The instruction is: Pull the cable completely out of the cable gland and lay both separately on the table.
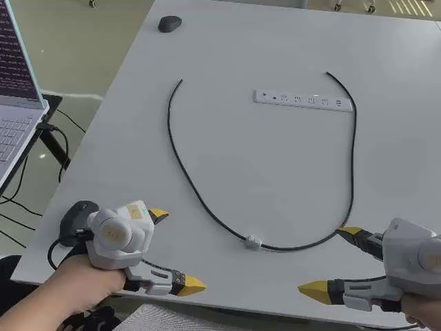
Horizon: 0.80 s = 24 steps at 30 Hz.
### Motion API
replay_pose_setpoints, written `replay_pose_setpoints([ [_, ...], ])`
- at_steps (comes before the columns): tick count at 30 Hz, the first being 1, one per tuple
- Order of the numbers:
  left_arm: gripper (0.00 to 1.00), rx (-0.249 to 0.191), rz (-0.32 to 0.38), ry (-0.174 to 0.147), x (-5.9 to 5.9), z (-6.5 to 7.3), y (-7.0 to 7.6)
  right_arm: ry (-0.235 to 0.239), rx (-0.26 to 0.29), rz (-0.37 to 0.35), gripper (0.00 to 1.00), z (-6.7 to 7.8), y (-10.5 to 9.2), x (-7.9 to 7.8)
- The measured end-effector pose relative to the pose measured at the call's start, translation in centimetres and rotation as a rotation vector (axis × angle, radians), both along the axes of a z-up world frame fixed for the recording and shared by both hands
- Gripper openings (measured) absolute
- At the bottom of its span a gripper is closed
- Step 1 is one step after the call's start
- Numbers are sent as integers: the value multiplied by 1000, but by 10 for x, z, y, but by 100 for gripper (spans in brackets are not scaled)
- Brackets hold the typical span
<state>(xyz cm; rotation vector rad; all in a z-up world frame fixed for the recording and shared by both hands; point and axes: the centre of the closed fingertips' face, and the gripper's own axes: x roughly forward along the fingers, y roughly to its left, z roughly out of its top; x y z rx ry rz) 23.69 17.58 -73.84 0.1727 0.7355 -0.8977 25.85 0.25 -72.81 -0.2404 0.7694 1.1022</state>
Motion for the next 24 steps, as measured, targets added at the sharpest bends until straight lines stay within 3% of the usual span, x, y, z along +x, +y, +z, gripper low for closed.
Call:
replay_pose_setpoints([
  [6,94,0,-5,5,-3,-4,-2,8,-29,29,79,-6,0,-6],
  [15,95,0,4,9,-8,-4,-1,2,-21,29,78,-6,5,1],
  [24,95,-10,29,5,-4,-6,2,-1,-27,60,77,-7,16,5],
])
